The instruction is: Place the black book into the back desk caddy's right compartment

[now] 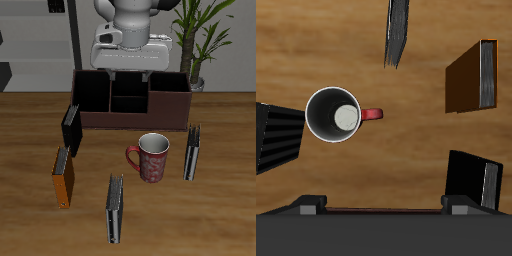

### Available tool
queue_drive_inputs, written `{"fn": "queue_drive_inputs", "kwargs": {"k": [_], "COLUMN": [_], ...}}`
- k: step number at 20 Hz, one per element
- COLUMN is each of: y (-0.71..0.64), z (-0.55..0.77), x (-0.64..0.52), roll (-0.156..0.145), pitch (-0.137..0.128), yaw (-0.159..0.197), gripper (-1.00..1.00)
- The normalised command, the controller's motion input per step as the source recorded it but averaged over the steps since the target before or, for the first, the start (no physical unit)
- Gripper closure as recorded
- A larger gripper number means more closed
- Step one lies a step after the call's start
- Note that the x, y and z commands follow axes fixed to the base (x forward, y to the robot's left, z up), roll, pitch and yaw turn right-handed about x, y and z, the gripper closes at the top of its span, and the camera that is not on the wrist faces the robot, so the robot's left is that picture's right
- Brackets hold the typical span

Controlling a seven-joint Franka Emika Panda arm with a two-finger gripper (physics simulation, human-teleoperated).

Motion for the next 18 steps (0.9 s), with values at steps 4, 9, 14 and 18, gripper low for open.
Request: {"fn": "queue_drive_inputs", "kwargs": {"k": [4, 9, 14, 18], "y": [-0.17, -0.26, -0.62, -0.56], "z": [0.07, -0.03, -0.13, -0.27], "x": [-0.03, -0.01, -0.06, -0.21], "roll": [-0.034, -0.012, -0.028, 0.028], "pitch": [-0.092, -0.005, -0.024, -0.049], "yaw": [0.025, -0.014, -0.038, -0.074], "gripper": [-1.0, -1.0, -1.0, -1.0]}}
